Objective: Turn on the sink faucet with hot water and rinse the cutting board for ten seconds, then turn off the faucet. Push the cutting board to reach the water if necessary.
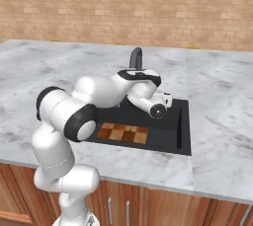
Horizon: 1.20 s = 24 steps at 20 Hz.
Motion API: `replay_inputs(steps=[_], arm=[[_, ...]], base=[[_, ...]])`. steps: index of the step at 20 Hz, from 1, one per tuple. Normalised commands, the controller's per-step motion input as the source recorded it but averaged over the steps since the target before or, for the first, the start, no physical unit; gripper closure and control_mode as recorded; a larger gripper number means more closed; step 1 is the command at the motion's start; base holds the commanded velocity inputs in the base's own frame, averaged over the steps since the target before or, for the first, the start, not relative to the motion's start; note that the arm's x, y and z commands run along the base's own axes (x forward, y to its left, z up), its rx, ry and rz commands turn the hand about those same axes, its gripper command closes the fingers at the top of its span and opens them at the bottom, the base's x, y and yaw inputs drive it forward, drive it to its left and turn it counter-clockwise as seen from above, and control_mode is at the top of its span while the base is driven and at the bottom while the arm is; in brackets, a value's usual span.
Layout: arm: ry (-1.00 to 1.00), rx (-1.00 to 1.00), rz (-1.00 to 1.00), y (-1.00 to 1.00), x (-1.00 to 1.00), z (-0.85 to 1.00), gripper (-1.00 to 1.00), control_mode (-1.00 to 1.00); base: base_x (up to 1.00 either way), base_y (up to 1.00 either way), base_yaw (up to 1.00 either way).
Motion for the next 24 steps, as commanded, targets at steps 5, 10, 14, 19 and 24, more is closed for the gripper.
replay_inputs(steps=[5,10,14,19,24], arm=[[0.00,0.00,0.00,0.00,0.16,-0.12,-1.00,-1.00],[0.00,0.00,0.00,-0.01,0.15,-0.02,-1.00,-1.00],[0.00,0.00,0.00,-0.06,0.16,0.00,-1.00,-1.00],[0.00,0.00,0.00,-0.07,0.16,0.00,-1.00,-1.00],[0.00,0.00,0.00,-0.06,0.17,0.00,-1.00,-1.00]], base=[[0.00,0.00,0.00],[0.00,0.00,0.00],[0.00,0.00,0.00],[0.00,0.00,0.00],[0.00,0.00,0.00]])
